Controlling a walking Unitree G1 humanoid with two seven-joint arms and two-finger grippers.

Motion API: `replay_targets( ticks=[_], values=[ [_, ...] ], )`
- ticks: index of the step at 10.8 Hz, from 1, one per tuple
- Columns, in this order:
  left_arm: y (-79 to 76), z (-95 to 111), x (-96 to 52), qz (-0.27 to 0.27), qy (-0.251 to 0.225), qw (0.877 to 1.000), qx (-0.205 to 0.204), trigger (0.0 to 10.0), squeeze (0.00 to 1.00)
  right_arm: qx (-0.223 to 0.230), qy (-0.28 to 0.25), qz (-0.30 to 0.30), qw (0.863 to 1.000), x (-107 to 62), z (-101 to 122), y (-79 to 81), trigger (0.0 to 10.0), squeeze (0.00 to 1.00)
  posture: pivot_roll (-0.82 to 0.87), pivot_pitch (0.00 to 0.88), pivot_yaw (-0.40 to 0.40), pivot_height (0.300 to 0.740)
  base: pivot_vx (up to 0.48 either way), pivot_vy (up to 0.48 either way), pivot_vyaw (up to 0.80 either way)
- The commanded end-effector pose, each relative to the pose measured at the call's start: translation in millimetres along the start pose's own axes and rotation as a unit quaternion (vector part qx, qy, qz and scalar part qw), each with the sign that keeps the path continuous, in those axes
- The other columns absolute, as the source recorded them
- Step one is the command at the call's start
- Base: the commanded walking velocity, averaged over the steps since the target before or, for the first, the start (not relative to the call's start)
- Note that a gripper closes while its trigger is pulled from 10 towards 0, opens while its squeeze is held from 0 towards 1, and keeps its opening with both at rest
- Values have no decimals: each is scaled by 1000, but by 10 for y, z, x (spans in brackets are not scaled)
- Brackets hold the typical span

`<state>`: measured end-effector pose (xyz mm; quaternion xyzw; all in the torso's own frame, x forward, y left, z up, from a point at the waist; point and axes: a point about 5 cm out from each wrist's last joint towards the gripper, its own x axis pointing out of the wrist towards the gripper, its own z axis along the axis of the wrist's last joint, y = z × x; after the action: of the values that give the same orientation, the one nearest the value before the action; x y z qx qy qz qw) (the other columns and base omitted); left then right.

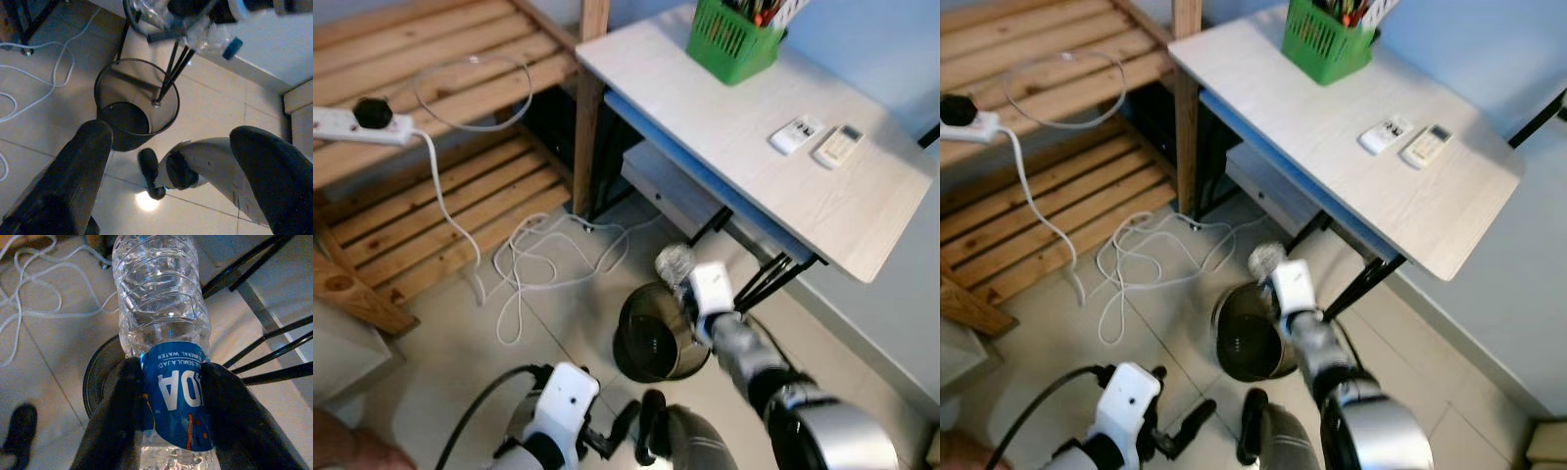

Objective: Clean up the room

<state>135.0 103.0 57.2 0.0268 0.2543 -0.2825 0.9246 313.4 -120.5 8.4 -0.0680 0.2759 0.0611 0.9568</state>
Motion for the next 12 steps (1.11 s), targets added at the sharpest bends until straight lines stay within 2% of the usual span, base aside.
replay_targets(
  ticks=[1, 3, 5, 7, 9, 10, 11, 12],
  values=[
    [-73, 17, -18, -1, 1, 1000, -2, 10000, 0, 31, 5, -17, 999, 6, 12, -55, 10000, 1000, 400, 312, -178, 724, 0, 0, 0],
    [-97, 36, -7, 8, -3, 1000, -6, 10000, 0, 60, -11, -17, 998, 33, 166, -45, 10000, 1000, 397, 313, -198, 724, 0, 0, 0],
    [-111, 46, 15, 10, -5, 1000, -11, 10000, 0, 57, -18, -12, 998, 39, 207, -54, 10000, 1000, 391, 308, -209, 724, 0, 0, 0],
    [-86, 57, 59, 13, -7, 1000, -15, 10000, 0, 43, -12, -29, 999, 31, 165, -140, 10000, 1000, 375, 291, -210, 724, 0, 0, 0],
    [-17, 97, 150, 15, -19, 1000, -12, 10000, 0, -3, -10, -42, 999, 15, 124, -275, 10000, 1000, 355, 253, -221, 724, 0, 0, 0],
    [37, 169, 234, 16, -34, 999, -6, 10000, 0, -5, -18, -47, 999, 4, 122, -360, 10000, 0, 344, 217, -228, 724, 0, 0, 0],
    [77, 212, 279, 18, -42, 999, 1, 10000, 0, 3, -26, -52, 998, -1, 136, -406, 10000, 0, 335, 193, -229, 724, 0, 0, 0],
    [206, 293, 349, 34, -60, 997, 18, 10000, 0, 28, -58, -47, 997, -14, 205, -487, 10000, 0, 314, 149, -218, 724, 0, 0, 0]
  ],
)
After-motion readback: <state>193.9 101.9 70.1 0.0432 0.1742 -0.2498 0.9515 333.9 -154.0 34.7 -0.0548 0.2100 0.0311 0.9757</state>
